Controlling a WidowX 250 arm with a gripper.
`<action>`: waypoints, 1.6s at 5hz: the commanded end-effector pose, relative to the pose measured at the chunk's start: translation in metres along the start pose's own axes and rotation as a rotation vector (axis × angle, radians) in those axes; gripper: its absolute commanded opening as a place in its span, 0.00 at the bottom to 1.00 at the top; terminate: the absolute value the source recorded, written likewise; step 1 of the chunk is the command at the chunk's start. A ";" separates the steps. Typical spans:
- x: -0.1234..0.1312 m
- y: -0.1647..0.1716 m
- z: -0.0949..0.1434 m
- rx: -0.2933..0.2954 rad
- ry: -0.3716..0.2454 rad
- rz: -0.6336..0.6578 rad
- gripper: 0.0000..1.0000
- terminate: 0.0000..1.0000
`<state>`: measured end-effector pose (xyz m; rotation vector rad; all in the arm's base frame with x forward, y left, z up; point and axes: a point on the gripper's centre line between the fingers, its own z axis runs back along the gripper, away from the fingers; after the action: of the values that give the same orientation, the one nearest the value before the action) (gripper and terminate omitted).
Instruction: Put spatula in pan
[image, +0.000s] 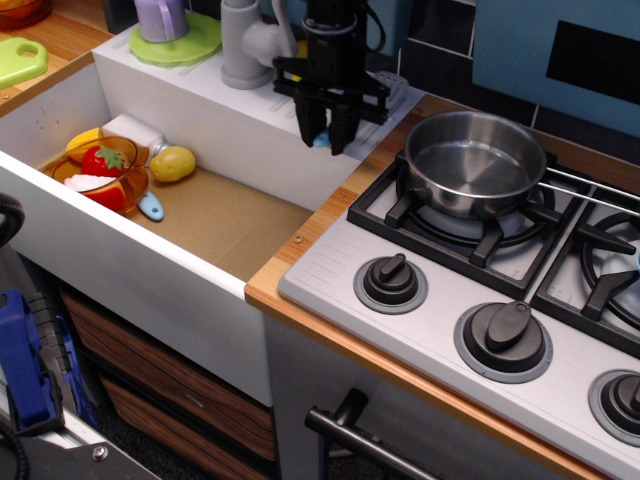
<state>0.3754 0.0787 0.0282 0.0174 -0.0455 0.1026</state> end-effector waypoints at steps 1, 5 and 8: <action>-0.018 -0.008 0.045 0.024 -0.048 0.070 0.00 0.00; -0.039 -0.099 0.105 0.089 -0.030 -0.037 0.00 0.00; -0.038 -0.129 0.087 0.015 -0.064 -0.054 0.00 0.00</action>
<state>0.3420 -0.0545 0.0892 0.0307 -0.0520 0.0467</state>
